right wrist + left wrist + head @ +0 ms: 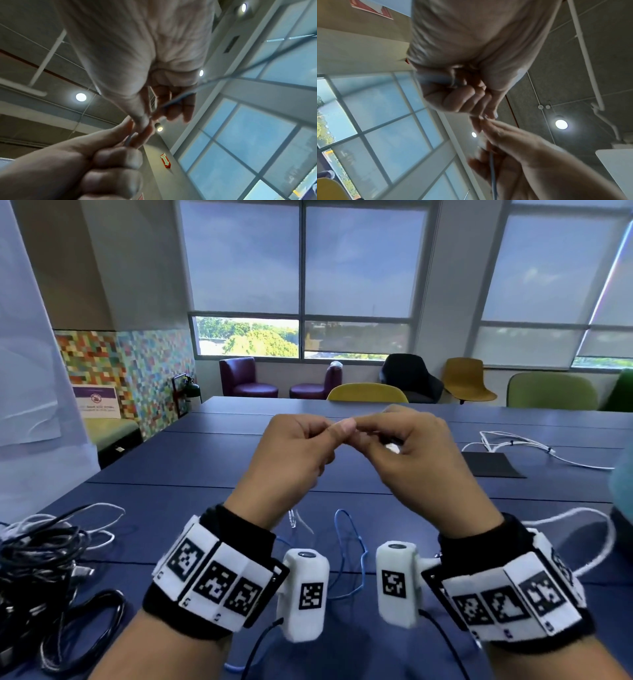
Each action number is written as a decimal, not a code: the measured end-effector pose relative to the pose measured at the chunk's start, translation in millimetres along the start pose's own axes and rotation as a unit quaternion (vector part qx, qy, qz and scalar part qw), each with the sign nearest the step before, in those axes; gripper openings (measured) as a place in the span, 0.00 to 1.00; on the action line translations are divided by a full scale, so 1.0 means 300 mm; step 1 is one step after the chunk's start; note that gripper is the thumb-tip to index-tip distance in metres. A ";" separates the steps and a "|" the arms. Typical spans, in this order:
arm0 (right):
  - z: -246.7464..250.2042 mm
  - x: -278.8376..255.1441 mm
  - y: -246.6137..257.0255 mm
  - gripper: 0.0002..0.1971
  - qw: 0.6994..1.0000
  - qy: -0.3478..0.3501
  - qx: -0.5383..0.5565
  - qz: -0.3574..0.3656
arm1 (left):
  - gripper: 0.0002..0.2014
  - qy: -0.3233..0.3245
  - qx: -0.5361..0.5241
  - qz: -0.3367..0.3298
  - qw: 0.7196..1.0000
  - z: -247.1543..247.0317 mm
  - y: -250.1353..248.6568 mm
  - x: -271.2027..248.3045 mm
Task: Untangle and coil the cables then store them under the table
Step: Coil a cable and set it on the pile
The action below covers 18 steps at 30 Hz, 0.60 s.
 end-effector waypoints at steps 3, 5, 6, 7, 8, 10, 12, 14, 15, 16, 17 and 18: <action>0.050 0.002 -0.059 0.05 0.996 -0.068 0.054 -0.035 | 0.13 0.025 -0.024 0.022 0.999 0.023 0.033 -0.005; 0.082 -0.005 -0.105 0.05 0.990 -0.114 0.050 -0.062 | 0.13 0.063 -0.051 0.035 0.996 0.028 0.054 -0.016; 0.089 -0.008 -0.131 0.05 0.988 -0.124 0.043 -0.077 | 0.12 0.086 -0.067 0.041 0.993 0.028 0.057 -0.023; 0.090 -0.014 -0.160 0.05 0.987 -0.128 0.035 -0.094 | 0.12 0.109 -0.084 0.047 0.989 0.028 0.055 -0.031; 0.090 -0.020 -0.189 0.06 0.984 -0.133 0.026 -0.113 | 0.12 0.131 -0.102 0.049 0.985 0.026 0.047 -0.036; 0.080 -0.034 -0.245 0.06 0.980 -0.132 0.010 -0.152 | 0.12 0.165 -0.135 0.049 0.976 0.024 0.025 -0.038; 0.063 -0.044 -0.281 0.07 0.977 -0.120 -0.008 -0.175 | 0.13 0.188 -0.143 0.047 0.971 0.022 0.007 -0.030; 0.053 -0.053 -0.300 0.07 0.976 -0.114 -0.034 -0.182 | 0.14 0.205 -0.130 0.049 0.969 0.018 -0.002 -0.023; 0.052 -0.055 -0.309 0.08 0.975 -0.117 -0.046 -0.185 | 0.14 0.210 -0.116 0.054 0.969 0.018 -0.005 -0.020; 0.057 -0.059 -0.317 0.08 0.972 -0.123 -0.056 -0.191 | 0.14 0.214 -0.098 0.059 0.970 0.015 -0.003 -0.017; 0.066 -0.062 -0.328 0.08 0.969 -0.134 -0.065 -0.199 | 0.12 0.216 -0.077 0.064 0.971 0.012 -0.001 -0.013; 0.081 -0.066 -0.338 0.08 0.964 -0.148 -0.076 -0.206 | 0.10 0.216 -0.054 0.067 0.973 0.009 0.005 -0.008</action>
Point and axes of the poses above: each hand's wrist, its own x-axis towards the middle knuckle, its own z-axis out of the back of the hand, y = z × x, the point moved 6 cm from there along x, towards the middle knuckle, and after that the axes turned 10 degrees about z, right-handed, at the moved point
